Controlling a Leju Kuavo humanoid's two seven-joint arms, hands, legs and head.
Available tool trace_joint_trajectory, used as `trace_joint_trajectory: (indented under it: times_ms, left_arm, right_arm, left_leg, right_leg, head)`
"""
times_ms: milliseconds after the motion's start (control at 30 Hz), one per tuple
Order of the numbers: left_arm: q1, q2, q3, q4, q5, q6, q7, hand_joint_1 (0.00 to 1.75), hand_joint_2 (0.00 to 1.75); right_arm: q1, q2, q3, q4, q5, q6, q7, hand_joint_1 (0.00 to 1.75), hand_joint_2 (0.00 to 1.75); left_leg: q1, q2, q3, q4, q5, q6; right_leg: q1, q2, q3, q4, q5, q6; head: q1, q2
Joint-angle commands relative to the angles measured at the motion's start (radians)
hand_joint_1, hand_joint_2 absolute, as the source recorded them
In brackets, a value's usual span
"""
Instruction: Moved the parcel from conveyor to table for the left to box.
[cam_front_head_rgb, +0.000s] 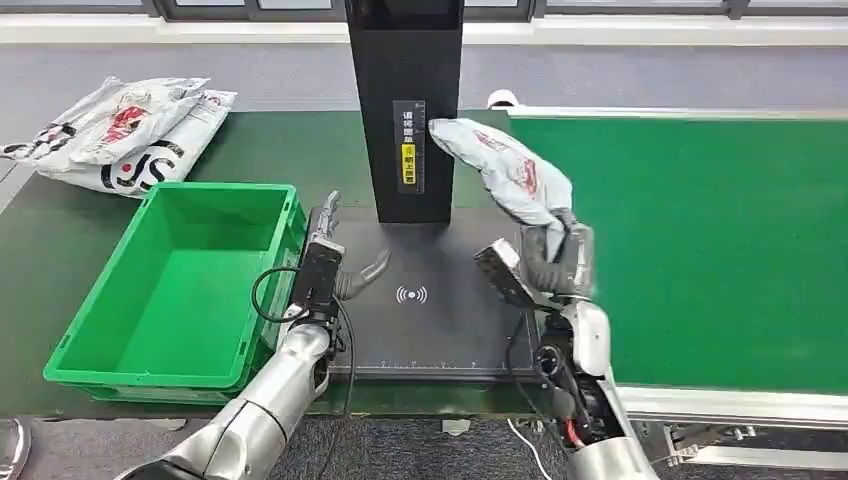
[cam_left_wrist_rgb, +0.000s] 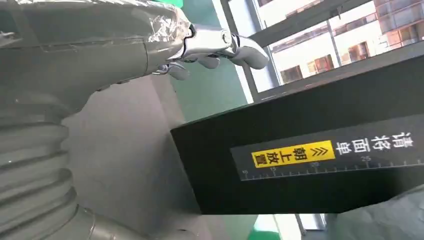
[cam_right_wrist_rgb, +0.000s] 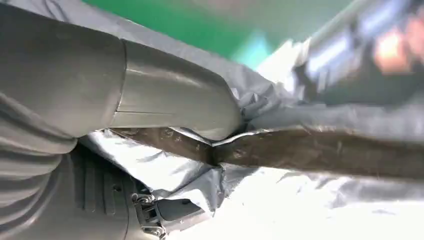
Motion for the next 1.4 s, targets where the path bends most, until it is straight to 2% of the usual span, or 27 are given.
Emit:
trace_joint_trajectory:
  times_ms: [33,100,333,367,400,433,467,600,767,833,933,1033,1100,1267,1300,1400]
  left_arm:
    - [-0.044,0.020,0.033,0.034,0.005,-0.015,0.003,0.00,1.75]
    - [-0.042,0.021,0.037,0.028,0.012,-0.011,0.003,0.00,1.75]
    - [-0.043,0.022,0.037,0.028,0.013,-0.012,0.003,0.00,1.75]
    - [-0.044,0.022,0.036,0.030,0.017,-0.012,0.003,0.00,1.75]
    - [-0.036,0.022,0.039,0.010,0.027,-0.015,0.003,0.00,1.75]
    - [-0.026,0.023,0.038,-0.010,0.036,-0.012,0.003,0.00,1.75]
    - [-0.015,0.023,0.041,-0.035,0.049,-0.009,0.003,0.00,1.75]
    - [0.072,0.040,0.030,-0.227,0.108,0.027,0.003,0.00,1.75]
    - [0.089,0.045,0.022,-0.278,0.113,0.060,0.003,0.00,1.75]
    - [0.115,0.045,0.024,-0.338,0.129,0.098,0.003,0.00,1.75]
    - [0.139,0.040,0.025,-0.389,0.142,0.137,0.003,0.00,1.75]
    - [0.125,0.039,-0.002,-0.355,0.115,0.175,0.003,0.00,1.75]
    - [0.089,0.040,-0.045,-0.248,0.086,0.157,0.003,0.00,1.75]
    - [0.089,0.040,-0.045,-0.248,0.086,0.157,0.003,0.00,1.75]
    - [0.031,0.035,-0.083,-0.079,0.044,0.135,0.003,0.00,1.75]
    - [-0.040,0.014,-0.167,0.118,-0.086,0.094,0.050,0.00,1.75]
  right_arm:
    - [-0.048,-0.046,0.319,0.222,-0.078,0.174,0.035,1.75,1.75]
    - [-0.044,-0.065,0.367,0.234,-0.048,0.228,0.079,1.75,1.75]
    - [-0.038,-0.065,0.369,0.235,-0.049,0.226,0.077,1.75,1.75]
    - [-0.032,-0.074,0.376,0.233,-0.104,0.323,0.054,1.75,1.75]
    - [-0.032,-0.090,0.409,0.246,-0.087,0.356,0.062,1.73,1.75]
    - [-0.029,-0.097,0.420,0.256,-0.101,0.372,0.059,1.26,1.75]
    - [-0.029,-0.103,0.428,0.265,-0.114,0.381,0.051,0.00,1.75]
    - [-0.016,-0.136,0.423,0.208,-0.216,0.330,-0.013,0.00,1.75]
    - [-0.005,-0.146,0.406,0.134,-0.255,0.299,-0.032,0.00,1.75]
    - [0.017,-0.139,0.351,0.047,-0.338,0.241,-0.080,0.00,1.75]
    - [0.063,-0.142,0.266,-0.117,-0.470,0.215,-0.154,0.00,1.75]
    - [0.114,-0.141,0.212,-0.211,-0.547,0.192,-0.207,0.00,1.75]
    - [0.149,-0.129,0.168,-0.264,-0.612,0.129,-0.279,0.00,1.75]
    - [0.149,-0.129,0.168,-0.264,-0.612,0.129,-0.279,0.00,1.75]
    - [0.157,-0.113,0.135,-0.277,-0.657,0.074,-0.330,0.00,1.75]
    - [0.152,-0.106,0.099,-0.295,-0.758,0.043,-0.392,0.00,1.75]
  left_leg:
    - [0.001,0.002,0.001,-0.001,0.000,0.000]
    - [0.000,0.001,0.001,-0.001,0.000,0.000]
    - [0.000,0.000,-0.001,0.000,0.000,0.000]
    - [0.000,0.001,0.000,-0.001,0.000,0.000]
    - [0.000,0.000,-0.001,0.000,0.000,0.000]
    - [0.000,0.000,0.000,-0.001,0.000,0.000]
    - [0.000,0.000,0.000,-0.001,0.000,0.000]
    - [0.000,0.001,0.002,-0.003,0.000,0.000]
    - [0.000,0.000,0.000,-0.001,0.000,0.000]
    - [0.000,0.001,0.000,-0.001,0.000,0.000]
    - [-0.001,0.000,-0.002,0.000,0.000,0.000]
    - [-0.001,0.000,-0.001,0.000,0.000,0.000]
    - [-0.001,-0.003,-0.001,-0.001,0.000,0.000]
    - [0.000,0.000,0.000,-0.001,0.000,0.000]
    - [0.000,0.000,-0.001,0.000,0.000,-0.001]
    - [-0.001,-0.003,-0.001,-0.001,0.001,-0.001]
  right_leg:
    - [0.001,0.001,0.001,-0.001,0.000,-0.001]
    - [0.001,0.001,0.001,-0.001,0.000,0.000]
    - [0.001,0.000,-0.001,-0.001,0.000,0.000]
    - [0.000,0.000,0.000,-0.001,0.000,0.000]
    - [0.001,0.000,-0.001,-0.001,0.000,0.000]
    - [0.001,-0.001,0.001,-0.002,0.000,-0.001]
    - [0.001,-0.001,0.000,-0.001,0.000,0.000]
    - [0.000,0.000,0.002,-0.003,0.001,-0.001]
    - [0.000,-0.001,0.000,-0.002,0.000,-0.001]
    - [0.000,0.000,0.000,-0.001,0.000,-0.001]
    - [-0.001,0.000,-0.002,0.000,0.000,0.000]
    - [0.000,-0.001,-0.002,0.000,0.000,-0.001]
    - [0.000,-0.004,0.000,-0.001,-0.001,-0.001]
    - [0.000,-0.002,-0.001,-0.001,0.000,-0.001]
    - [0.000,-0.001,-0.002,-0.001,0.000,0.000]
    - [0.000,-0.005,-0.001,-0.001,0.000,-0.001]
  head:
    - [0.000,0.000]
    - [0.000,0.000]
    - [0.000,0.000]
    - [0.000,0.000]
    - [0.000,0.000]
    - [0.000,0.000]
    - [0.000,0.000]
    - [0.000,0.000]
    - [0.000,0.000]
    - [0.000,0.000]
    - [0.000,0.000]
    - [0.000,0.000]
    - [0.000,0.000]
    - [0.000,0.000]
    - [0.000,0.000]
    - [0.000,0.000]
